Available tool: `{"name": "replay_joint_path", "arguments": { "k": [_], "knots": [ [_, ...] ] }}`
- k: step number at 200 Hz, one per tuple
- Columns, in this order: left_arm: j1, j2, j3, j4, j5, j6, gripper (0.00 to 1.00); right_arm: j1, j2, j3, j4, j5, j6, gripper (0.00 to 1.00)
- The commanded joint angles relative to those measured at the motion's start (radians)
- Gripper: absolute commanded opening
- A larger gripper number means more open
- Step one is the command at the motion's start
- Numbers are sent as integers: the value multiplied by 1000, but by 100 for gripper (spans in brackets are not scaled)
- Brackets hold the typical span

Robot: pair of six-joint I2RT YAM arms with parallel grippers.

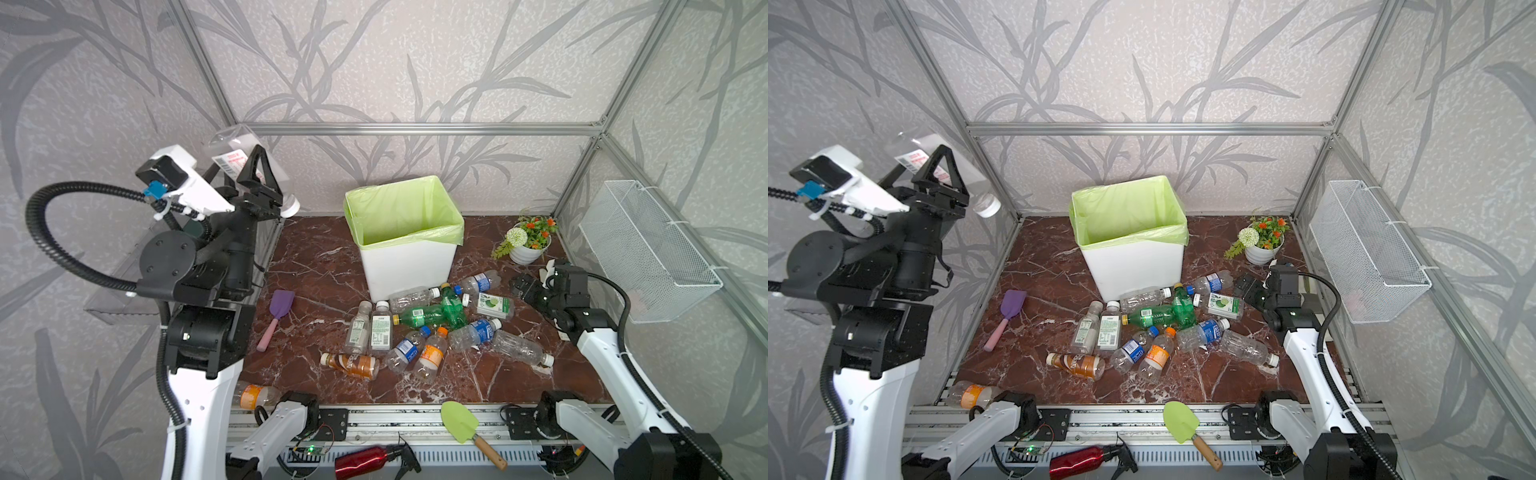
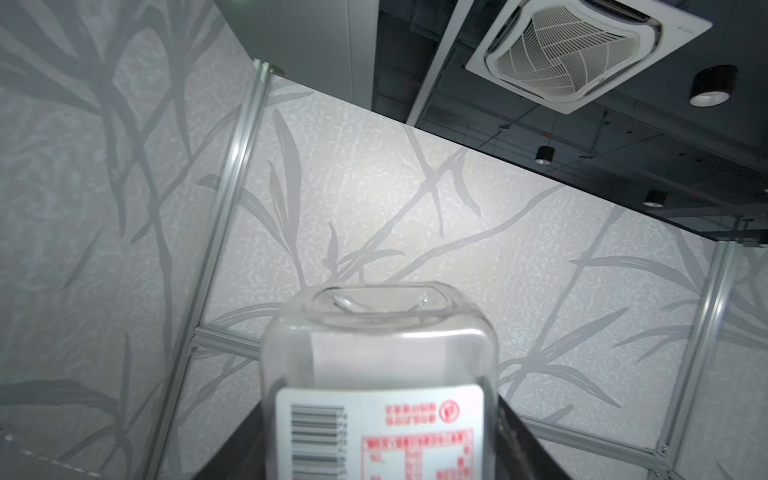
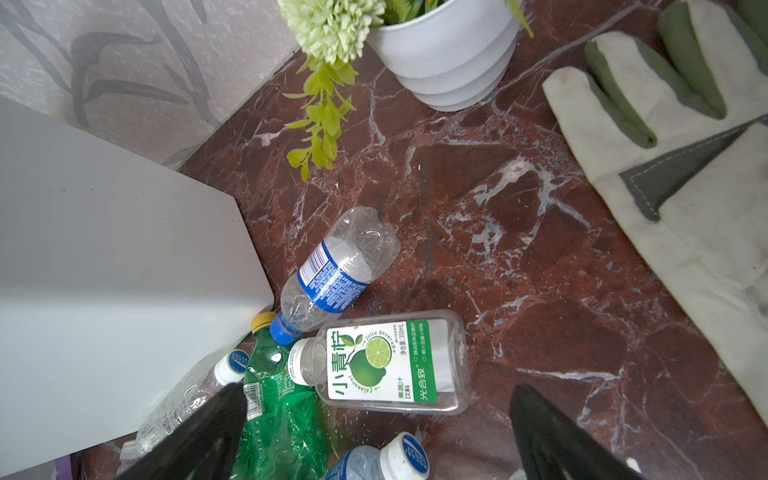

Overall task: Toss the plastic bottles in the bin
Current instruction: 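Lift the red-labelled bottle over the bin and open the left gripper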

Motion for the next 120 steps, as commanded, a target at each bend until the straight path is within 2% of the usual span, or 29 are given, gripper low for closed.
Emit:
{"name": "replay_joint_path", "arguments": {
  "k": [1,20,24,31,44,50,52,74,89,104,120],
  "knots": [
    [-141,214,15,-123,56,58,37,-7,-44,-1,0,7,-2,99],
    [-257,399,11,-271,117,39,43,-13,-56,-9,7,11,8,99],
    [-272,440,36,-322,112,47,49,-15,-55,-8,8,8,10,99],
    [-291,502,109,-418,68,64,66,-19,-51,-1,7,2,8,99],
    [-296,562,295,-566,-39,85,78,-27,-45,17,-7,-13,-7,99],
    [-296,555,366,-591,-78,106,96,-32,-45,26,-15,-14,-17,99],
    [-297,548,383,-590,-89,115,98,-33,-46,29,-18,-13,-21,99],
    [-298,396,411,-381,-187,257,99,-49,-62,29,-15,-8,-22,99],
    [-298,337,443,-356,-261,309,99,-54,-68,16,7,-20,-2,99],
    [-298,270,409,-366,-335,303,99,-54,-62,1,25,-33,11,99],
    [-299,171,256,-329,-416,235,99,-55,-49,-9,38,-31,13,99]
  ]
}}
